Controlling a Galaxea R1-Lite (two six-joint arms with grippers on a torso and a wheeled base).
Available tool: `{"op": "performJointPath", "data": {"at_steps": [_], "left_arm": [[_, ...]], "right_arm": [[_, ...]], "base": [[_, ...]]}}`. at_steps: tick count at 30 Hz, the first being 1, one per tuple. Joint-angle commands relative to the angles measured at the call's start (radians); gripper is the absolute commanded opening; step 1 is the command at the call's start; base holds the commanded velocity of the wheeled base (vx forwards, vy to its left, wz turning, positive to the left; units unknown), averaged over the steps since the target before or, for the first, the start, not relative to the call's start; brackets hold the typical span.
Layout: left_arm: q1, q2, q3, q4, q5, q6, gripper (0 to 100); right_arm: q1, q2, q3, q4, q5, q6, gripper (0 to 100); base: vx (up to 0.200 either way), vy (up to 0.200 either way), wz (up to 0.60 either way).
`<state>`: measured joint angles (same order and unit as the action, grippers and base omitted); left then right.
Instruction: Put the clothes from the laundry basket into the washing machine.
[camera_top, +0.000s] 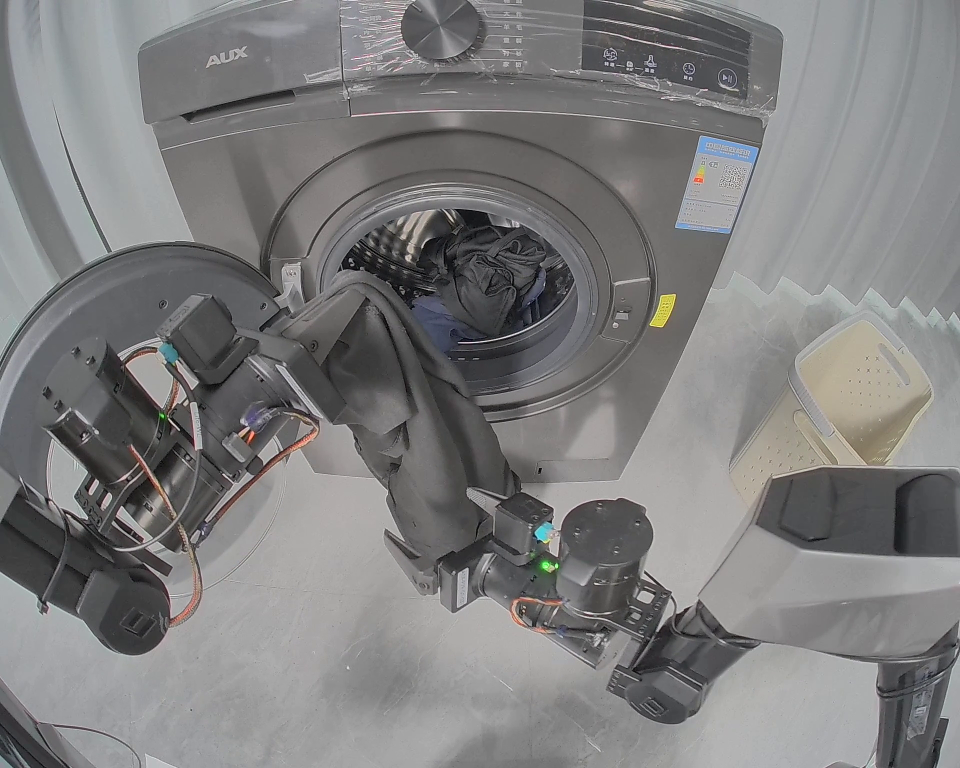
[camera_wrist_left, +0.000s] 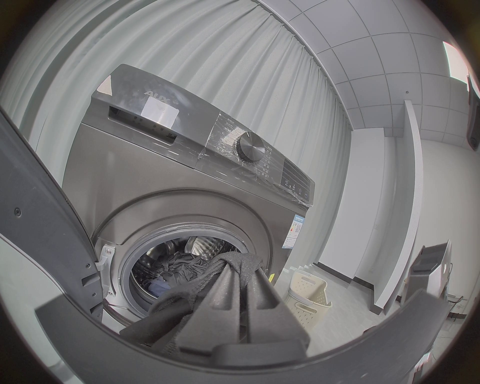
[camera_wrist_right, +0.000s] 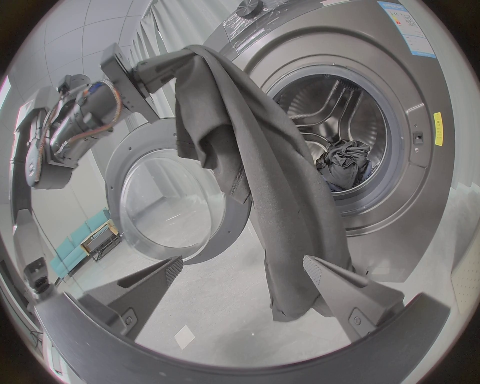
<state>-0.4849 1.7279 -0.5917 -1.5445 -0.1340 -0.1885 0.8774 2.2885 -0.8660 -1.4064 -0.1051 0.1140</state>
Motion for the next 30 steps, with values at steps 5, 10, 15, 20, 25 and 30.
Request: {"op": "performJointPath", "data": {"at_steps": [5, 10, 15, 20, 25, 30], "left_arm": [[-0.004, -0.011, -0.003, 0.000, -0.002, -0.002, 0], [-0.001, -0.010, -0.002, -0.002, -0.002, -0.003, 0], [0.008, -0.001, 0.000, -0.002, -0.002, -0.005, 0], [0.031, 0.002, 0.003, -0.002, -0.002, -0.005, 0], [0.046, 0.013, 0.006, -0.002, -0.002, -0.003, 0], [0.065, 0.016, 0.010, -0.002, -0.002, -0.003, 0]], "right_arm": [[-0.060, 0.209, -0.232, 0.014, 0.001, -0.014, 100], [-0.074, 0.253, -0.309, 0.010, -0.010, -0.024, 0], [-0.063, 0.230, -0.281, 0.000, -0.010, -0.020, 0], [-0.043, 0.091, -0.139, -0.003, -0.007, -0.017, 0], [-0.049, -0.116, 0.061, 0.006, 0.007, -0.020, 0], [-0.094, -0.231, 0.200, -0.002, 0.054, -0.024, 0]], "base": [[0.000, 0.000, 0.00], [0.000, 0.000, 0.00], [0.000, 0.000, 0.00], [0.000, 0.000, 0.00], [0.000, 0.000, 0.00], [0.000, 0.000, 0.00]]}}
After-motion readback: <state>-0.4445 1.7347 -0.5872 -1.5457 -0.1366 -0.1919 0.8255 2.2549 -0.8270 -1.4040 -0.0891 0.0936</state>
